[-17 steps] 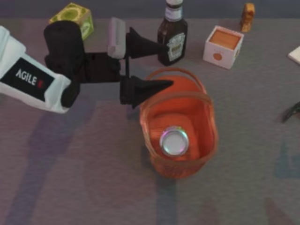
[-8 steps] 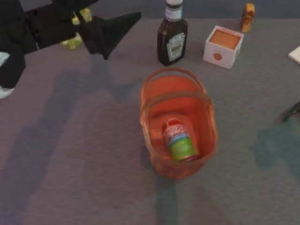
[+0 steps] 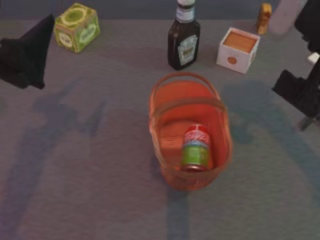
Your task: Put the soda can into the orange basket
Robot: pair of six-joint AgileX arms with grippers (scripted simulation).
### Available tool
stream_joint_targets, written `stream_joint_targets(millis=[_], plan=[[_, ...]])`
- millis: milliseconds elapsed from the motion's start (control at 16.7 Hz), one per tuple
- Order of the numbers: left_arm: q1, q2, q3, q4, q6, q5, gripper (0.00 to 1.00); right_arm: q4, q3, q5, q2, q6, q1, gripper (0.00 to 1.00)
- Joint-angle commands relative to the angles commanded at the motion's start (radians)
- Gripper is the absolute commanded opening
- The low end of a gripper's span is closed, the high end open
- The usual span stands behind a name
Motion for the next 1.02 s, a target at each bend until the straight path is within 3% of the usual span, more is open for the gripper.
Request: stream_joint_targets(millis=[240,540,780,1020], plan=[[0.048,-0.419,-0.247,-0.2,0.025,-0.222,1.0,-0.274,0.415,0.005,0.409,-0.167,0.111,1.0],[0.08,-0.775,-0.473,-0.362,0.082,-0.415,1.0,-0.516,0.795,0.005,0.775,-0.32,0.218,1.0],[0.09,-0.883,-0.555,-0.414,0.112,-0.487,1.0,-0.6,0.918,0.003,0.893,-0.375,0.258,1.0],[0.091,-0.888,-0.559,-0.416,0.113,-0.491,1.0,-0.603,0.923,0.003,0.898,-0.377,0.26,1.0]])
